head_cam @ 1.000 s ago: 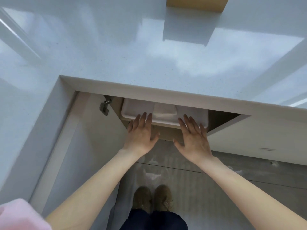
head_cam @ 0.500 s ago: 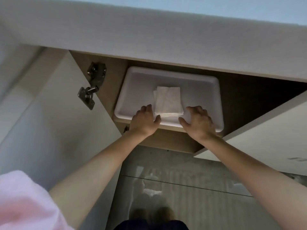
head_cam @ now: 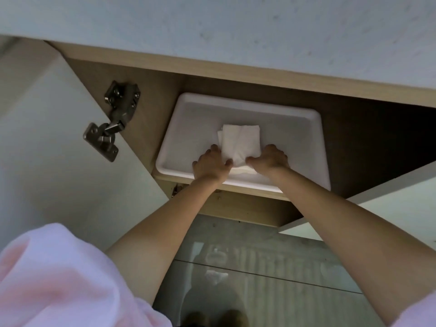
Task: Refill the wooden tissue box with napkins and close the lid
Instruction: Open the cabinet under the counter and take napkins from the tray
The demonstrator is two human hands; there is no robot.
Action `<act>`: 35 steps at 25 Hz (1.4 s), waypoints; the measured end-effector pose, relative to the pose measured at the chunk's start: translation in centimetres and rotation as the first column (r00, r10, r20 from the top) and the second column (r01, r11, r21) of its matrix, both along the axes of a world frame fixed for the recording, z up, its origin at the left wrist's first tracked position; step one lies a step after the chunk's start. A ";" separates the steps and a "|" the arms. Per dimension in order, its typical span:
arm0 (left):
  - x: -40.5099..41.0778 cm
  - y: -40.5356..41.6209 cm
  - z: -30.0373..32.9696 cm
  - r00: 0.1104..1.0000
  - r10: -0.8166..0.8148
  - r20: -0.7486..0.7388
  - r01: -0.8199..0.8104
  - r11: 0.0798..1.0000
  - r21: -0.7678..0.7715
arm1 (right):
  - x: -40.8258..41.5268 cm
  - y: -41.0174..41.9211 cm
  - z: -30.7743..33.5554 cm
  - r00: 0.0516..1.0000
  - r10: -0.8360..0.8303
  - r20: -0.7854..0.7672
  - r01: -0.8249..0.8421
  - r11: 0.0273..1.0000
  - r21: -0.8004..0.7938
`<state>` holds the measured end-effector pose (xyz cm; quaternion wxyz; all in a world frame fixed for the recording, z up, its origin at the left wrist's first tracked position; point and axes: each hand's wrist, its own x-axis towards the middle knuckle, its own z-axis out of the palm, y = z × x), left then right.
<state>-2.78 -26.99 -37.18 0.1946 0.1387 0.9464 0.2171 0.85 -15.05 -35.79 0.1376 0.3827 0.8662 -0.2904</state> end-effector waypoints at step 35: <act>14.6 -14.8 20.4 0.447 0.018 0.894 -0.763 0.530 0.371 | 17.1 -12.5 21.2 0.992 0.123 -0.041 -0.124 0.807 -0.577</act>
